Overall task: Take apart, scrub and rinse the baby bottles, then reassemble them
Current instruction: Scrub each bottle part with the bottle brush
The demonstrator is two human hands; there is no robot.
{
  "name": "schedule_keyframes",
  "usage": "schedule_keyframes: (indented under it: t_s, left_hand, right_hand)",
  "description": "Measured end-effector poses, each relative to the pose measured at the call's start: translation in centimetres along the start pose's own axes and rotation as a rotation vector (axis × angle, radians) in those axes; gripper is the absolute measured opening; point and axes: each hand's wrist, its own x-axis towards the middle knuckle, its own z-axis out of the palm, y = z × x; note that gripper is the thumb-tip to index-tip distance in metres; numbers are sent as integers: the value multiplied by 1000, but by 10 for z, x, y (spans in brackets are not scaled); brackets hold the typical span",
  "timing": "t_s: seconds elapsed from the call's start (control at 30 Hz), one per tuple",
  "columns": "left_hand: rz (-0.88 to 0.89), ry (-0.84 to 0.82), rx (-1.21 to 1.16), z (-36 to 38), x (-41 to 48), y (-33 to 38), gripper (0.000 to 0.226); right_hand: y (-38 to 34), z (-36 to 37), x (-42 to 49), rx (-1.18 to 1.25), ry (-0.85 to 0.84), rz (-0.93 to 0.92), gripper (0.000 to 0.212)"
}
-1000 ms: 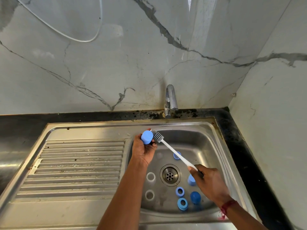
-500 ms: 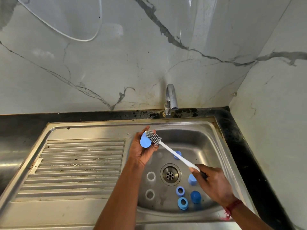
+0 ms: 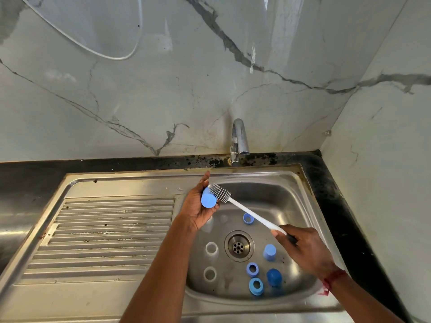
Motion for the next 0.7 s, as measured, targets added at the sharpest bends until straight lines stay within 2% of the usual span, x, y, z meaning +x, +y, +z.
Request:
schedule_keyframes:
  t_s: [0.13, 0.37, 0.5, 0.7]
  left_hand:
    - [-35, -44, 104, 5, -4, 7, 30]
    - [79, 100, 429, -9, 4, -2, 31]
    - [152, 158, 456, -9, 2, -8, 36]
    - [123, 299, 302, -10, 2, -12, 6]
  right_hand:
    - [10, -2, 6, 40, -11, 27, 43]
    - [18, -7, 19, -143, -36, 72, 35]
    - [12, -7, 21, -91, -39, 140, 37]
    - [-1, -3, 25, -88, 20, 173, 43]
